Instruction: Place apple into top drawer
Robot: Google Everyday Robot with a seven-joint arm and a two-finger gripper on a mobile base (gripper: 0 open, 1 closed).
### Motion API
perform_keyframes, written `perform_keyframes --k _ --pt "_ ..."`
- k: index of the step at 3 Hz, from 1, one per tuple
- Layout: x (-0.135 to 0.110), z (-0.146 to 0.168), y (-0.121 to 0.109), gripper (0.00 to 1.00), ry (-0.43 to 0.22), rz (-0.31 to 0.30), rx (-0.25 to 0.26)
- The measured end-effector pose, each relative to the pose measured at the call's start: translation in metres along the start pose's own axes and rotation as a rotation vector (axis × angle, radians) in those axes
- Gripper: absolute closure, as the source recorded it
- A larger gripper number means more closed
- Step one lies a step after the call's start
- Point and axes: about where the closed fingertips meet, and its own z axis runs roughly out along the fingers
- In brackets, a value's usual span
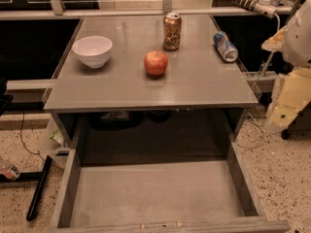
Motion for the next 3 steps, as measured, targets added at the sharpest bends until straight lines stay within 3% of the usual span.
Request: perform_keyframes --k 2,3 --pt "-0.010 0.003 -0.009 0.00 -0.022 -0.004 0.014" --pt "-0.039 0.015 -0.033 0.00 -0.068 -0.061 0.053"
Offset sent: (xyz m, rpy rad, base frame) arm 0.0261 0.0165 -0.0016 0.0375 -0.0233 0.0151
